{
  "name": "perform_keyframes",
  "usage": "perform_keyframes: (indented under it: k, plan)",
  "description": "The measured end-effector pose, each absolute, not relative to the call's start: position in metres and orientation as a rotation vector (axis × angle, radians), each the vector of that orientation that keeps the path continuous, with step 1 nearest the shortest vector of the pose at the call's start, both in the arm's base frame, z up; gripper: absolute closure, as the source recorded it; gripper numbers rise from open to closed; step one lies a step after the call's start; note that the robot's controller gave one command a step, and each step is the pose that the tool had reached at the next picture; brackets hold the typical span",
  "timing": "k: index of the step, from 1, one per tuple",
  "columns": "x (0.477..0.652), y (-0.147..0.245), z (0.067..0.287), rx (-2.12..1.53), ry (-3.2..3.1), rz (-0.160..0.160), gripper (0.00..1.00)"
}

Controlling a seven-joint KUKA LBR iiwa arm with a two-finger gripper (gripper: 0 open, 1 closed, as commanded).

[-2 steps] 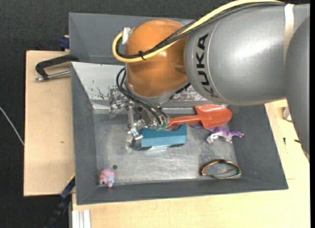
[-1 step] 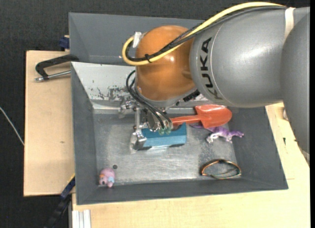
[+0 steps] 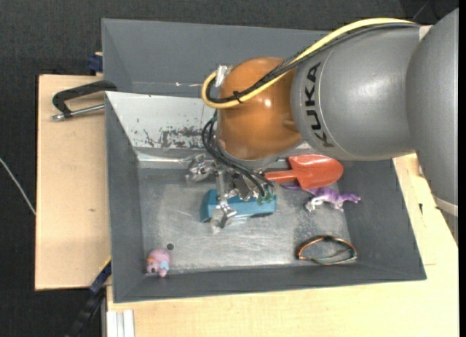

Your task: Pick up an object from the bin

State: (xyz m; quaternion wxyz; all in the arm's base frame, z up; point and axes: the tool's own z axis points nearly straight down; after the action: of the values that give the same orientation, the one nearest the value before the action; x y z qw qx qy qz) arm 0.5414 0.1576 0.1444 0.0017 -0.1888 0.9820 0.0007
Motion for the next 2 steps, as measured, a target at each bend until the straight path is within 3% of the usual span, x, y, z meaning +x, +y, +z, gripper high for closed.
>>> perform_keyframes:
  k: [1,2]
  plan:
    - [0.539,0.143,0.109,-0.882,3.014,0.0,0.0]
    - [0.551,0.102,0.098,-0.647,3.073,0.006,0.0]
